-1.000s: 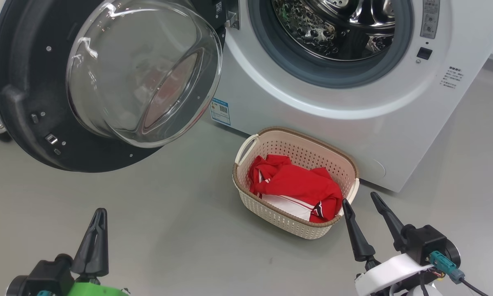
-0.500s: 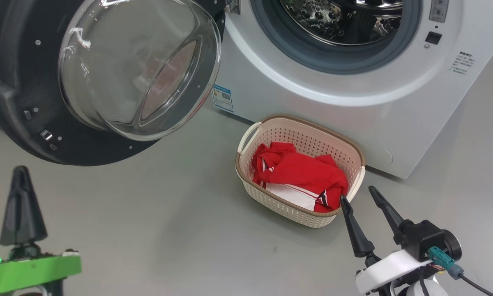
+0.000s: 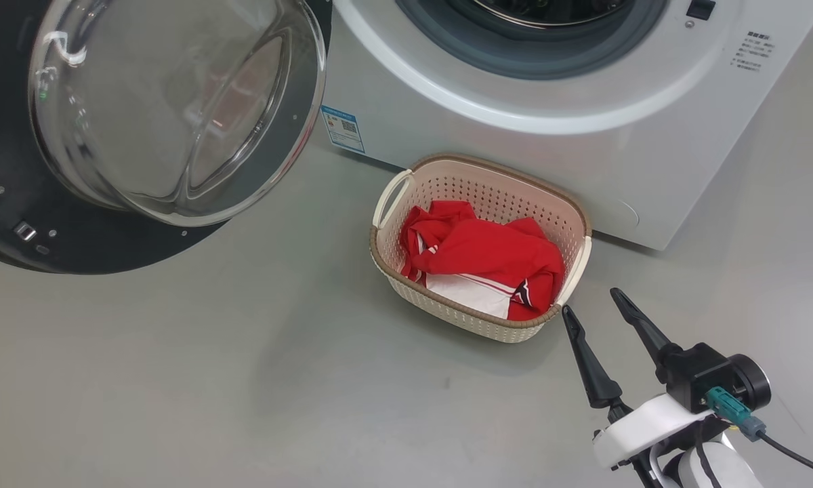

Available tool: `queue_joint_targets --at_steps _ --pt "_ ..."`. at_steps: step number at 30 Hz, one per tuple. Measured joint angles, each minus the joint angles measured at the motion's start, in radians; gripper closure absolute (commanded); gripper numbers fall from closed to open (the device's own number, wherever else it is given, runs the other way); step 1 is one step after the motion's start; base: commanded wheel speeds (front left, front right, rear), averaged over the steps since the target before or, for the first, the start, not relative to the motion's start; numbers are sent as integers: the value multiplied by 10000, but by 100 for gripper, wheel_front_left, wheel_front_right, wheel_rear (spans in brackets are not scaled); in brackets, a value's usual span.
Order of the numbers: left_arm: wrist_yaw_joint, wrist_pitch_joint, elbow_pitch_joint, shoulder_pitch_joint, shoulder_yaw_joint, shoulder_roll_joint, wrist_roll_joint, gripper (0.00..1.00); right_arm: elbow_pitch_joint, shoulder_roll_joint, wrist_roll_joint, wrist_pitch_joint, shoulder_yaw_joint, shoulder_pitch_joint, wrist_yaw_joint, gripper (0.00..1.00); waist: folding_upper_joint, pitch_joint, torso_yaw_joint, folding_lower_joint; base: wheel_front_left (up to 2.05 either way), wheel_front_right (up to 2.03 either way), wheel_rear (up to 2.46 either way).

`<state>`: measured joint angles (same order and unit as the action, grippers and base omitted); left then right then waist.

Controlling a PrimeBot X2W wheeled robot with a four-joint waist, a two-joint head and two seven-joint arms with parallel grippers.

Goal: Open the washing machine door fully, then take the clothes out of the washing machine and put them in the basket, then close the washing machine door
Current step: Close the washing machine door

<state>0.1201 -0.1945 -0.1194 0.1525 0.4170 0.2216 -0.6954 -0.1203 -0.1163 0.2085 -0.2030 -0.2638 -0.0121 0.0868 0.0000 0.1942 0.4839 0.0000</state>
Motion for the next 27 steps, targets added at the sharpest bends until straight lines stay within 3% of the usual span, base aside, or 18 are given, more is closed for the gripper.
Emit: queue_joint_targets --at_steps 6,12,16,18,21,27 --pt "-71 1198 1337 1495 1221 0 -2993 100 27 -90 -13 128 -33 -59 2 0 0 235 -223 0 0 0 0" --pt "-1097 2752 3064 2878 2512 391 -5331 100 98 -46 -115 232 -334 -217 48 0 0 414 -443 0 0 0 0" --pt "-2056 3749 4096 3859 3170 679 -6596 100 159 -31 -123 318 -385 -307 48 0 0 562 -591 0 0 0 0" --pt "-2380 4186 4495 4170 3237 1068 -6688 100 169 -33 -180 320 -410 -363 81 0 0 640 -669 0 0 0 0" --pt "-2443 4633 5049 4458 3269 1622 -6686 100 171 -35 -186 320 -418 -451 84 0 0 745 -788 0 0 0 0" --pt "-2474 5288 6123 4828 2941 2127 -6590 100 169 -38 -188 320 -443 -521 86 0 0 884 -1009 0 0 0 0"
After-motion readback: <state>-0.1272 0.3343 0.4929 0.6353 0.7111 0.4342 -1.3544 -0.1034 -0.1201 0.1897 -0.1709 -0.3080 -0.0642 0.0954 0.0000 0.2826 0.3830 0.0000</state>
